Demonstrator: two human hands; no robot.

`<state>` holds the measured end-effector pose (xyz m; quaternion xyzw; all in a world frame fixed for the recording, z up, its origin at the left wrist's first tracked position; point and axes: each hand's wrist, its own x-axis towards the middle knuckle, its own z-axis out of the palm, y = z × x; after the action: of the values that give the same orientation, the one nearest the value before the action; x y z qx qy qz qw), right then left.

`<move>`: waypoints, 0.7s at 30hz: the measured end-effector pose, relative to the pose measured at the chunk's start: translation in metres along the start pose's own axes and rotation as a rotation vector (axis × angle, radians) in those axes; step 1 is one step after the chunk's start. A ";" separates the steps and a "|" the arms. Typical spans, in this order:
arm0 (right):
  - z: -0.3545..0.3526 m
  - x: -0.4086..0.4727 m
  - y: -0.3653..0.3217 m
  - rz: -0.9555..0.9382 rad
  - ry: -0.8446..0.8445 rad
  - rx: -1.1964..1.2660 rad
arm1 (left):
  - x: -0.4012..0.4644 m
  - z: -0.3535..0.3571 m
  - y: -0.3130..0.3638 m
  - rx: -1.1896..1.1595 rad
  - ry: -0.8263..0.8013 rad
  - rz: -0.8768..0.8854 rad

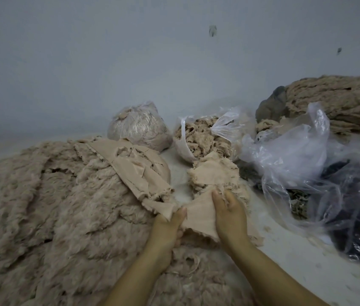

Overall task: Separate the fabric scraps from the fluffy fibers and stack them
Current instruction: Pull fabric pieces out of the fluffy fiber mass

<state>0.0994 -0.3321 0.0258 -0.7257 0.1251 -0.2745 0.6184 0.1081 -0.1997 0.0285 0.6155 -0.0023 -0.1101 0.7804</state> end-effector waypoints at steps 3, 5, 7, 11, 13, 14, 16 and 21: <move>-0.005 0.008 0.004 -0.007 0.022 -0.029 | -0.002 0.003 -0.001 -0.004 0.070 0.025; -0.011 0.017 0.005 0.009 0.052 -0.052 | -0.003 0.001 0.001 -0.088 0.110 0.030; -0.023 0.029 0.007 0.032 0.092 -0.094 | -0.002 -0.005 0.005 -0.135 0.177 0.009; -0.047 0.045 0.013 0.059 -0.005 -0.616 | -0.002 -0.023 0.003 -0.019 0.144 -0.011; -0.042 0.040 0.009 -0.053 -0.044 -0.761 | 0.001 -0.028 0.000 0.103 0.167 -0.012; -0.034 0.036 0.005 -0.124 -0.074 -0.726 | 0.002 -0.030 0.000 0.126 0.206 0.011; -0.011 0.023 -0.007 -0.192 -0.201 -0.539 | 0.004 -0.033 0.002 0.094 0.295 0.088; 0.046 -0.006 -0.017 0.175 -0.526 -0.057 | 0.012 -0.044 0.006 0.034 0.499 0.248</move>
<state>0.1175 -0.2872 0.0373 -0.7755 0.0302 -0.0184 0.6303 0.1269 -0.1588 0.0218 0.6314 0.1129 0.1415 0.7540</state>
